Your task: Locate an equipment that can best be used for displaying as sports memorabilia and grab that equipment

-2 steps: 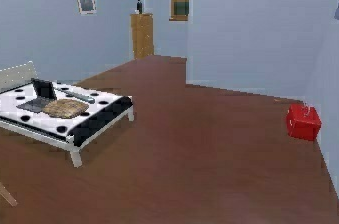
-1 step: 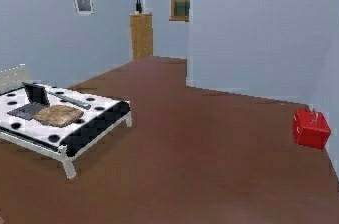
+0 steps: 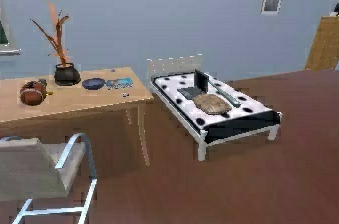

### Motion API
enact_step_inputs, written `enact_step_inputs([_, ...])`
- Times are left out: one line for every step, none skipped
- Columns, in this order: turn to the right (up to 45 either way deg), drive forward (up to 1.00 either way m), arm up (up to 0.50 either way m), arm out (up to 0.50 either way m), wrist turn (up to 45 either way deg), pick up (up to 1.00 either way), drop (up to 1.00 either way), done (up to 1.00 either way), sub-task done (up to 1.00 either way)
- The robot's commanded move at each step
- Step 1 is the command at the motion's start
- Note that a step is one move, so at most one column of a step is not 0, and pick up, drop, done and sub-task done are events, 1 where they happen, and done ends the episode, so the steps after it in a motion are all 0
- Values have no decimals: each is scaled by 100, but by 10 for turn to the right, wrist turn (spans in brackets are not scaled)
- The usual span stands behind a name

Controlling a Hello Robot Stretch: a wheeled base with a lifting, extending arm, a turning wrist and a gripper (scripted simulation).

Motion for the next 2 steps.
enact_step_inputs([-240, 0, 0, 0, 0, 0, 0, 0, 0])
enact_step_inputs([-30, 0, 0, 0, 0, 0, 0, 0, 0])
